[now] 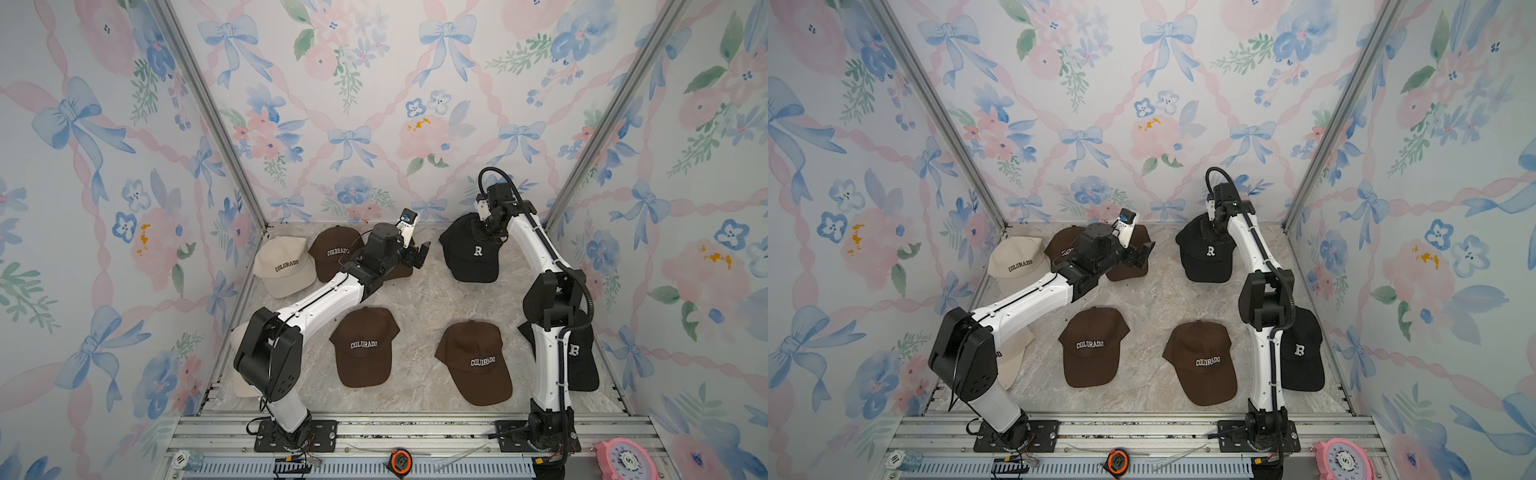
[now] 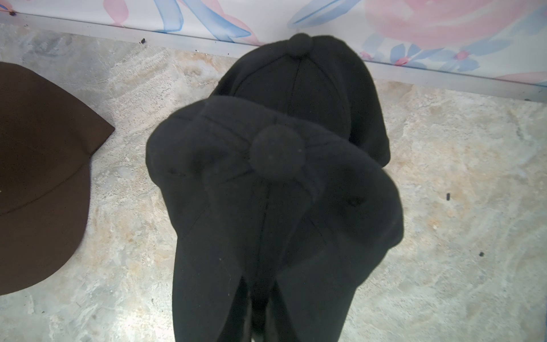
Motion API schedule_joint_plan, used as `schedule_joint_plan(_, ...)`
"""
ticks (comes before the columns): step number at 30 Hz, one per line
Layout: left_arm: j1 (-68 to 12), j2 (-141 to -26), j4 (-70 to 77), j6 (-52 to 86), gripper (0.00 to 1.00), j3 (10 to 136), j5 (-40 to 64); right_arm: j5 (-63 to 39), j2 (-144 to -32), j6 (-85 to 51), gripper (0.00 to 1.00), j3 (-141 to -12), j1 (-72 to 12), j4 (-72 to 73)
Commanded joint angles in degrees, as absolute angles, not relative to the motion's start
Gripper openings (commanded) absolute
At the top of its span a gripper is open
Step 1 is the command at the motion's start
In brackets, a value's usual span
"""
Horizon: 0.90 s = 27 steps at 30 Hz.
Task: Stack the baseball caps by color
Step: Place the baseball cap on the baseball cap.
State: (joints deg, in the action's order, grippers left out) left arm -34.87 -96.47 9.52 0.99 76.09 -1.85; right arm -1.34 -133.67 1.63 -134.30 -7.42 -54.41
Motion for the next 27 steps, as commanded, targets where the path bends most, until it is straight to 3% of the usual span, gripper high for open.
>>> schedule_joint_plan(1, -35.2, -97.4, 9.3, 0.8, 0.98, 77.9, -1.7, -2.5, -136.1, 2.3, 0.11, -135.5, -6.3, -55.1)
schedule_joint_plan(19, -35.6, -96.2, 7.7, 2.4, 0.98, 77.8, -4.0, -2.2, -139.2, 2.0, 0.17, -135.6, -5.4, -53.6)
schedule_joint_plan(27, -35.8, -95.3, 7.0, 1.9, 0.98, 77.5, -4.8, -1.1, -140.1, 1.4, 0.27, -136.3, -5.2, -53.0)
